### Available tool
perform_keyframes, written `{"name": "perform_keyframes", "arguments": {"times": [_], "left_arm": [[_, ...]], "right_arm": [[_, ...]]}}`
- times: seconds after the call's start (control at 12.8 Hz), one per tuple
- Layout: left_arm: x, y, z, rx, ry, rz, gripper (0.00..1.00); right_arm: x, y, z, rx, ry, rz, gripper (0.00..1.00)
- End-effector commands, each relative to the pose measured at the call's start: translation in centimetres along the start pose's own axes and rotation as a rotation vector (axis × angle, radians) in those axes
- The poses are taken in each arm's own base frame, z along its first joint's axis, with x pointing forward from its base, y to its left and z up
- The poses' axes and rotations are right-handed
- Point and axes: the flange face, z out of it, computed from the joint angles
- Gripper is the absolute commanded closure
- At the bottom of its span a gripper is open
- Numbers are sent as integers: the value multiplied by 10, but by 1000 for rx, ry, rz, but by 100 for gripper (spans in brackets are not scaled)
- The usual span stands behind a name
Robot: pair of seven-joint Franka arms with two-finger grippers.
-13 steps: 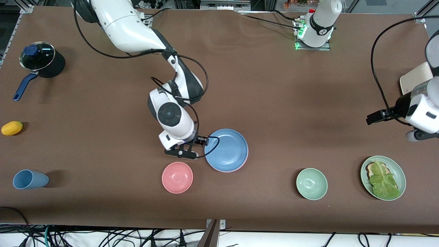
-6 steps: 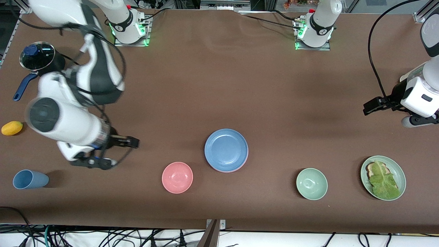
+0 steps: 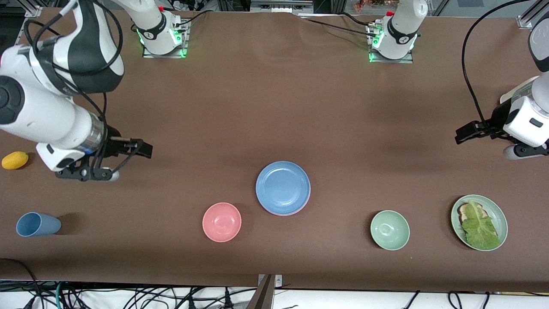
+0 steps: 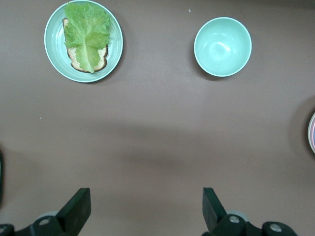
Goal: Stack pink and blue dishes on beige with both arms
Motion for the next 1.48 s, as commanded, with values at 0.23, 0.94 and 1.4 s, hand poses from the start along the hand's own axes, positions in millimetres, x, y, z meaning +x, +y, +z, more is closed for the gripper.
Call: {"name": "perform_keyframes", "arguments": {"times": [0.23,0.94,1.4], "left_arm": [[-5,2,0,-23,2,23,0],[-6,3,1,-22,-3,25,0],[-5,2,1,-21,-2,22,0]], "right_arm": [[-63,40,-35,-19,24,-8,0],[-75,54,-45,-20,23,10,0],[-65,77,-57,-14,48,37,0]]}}
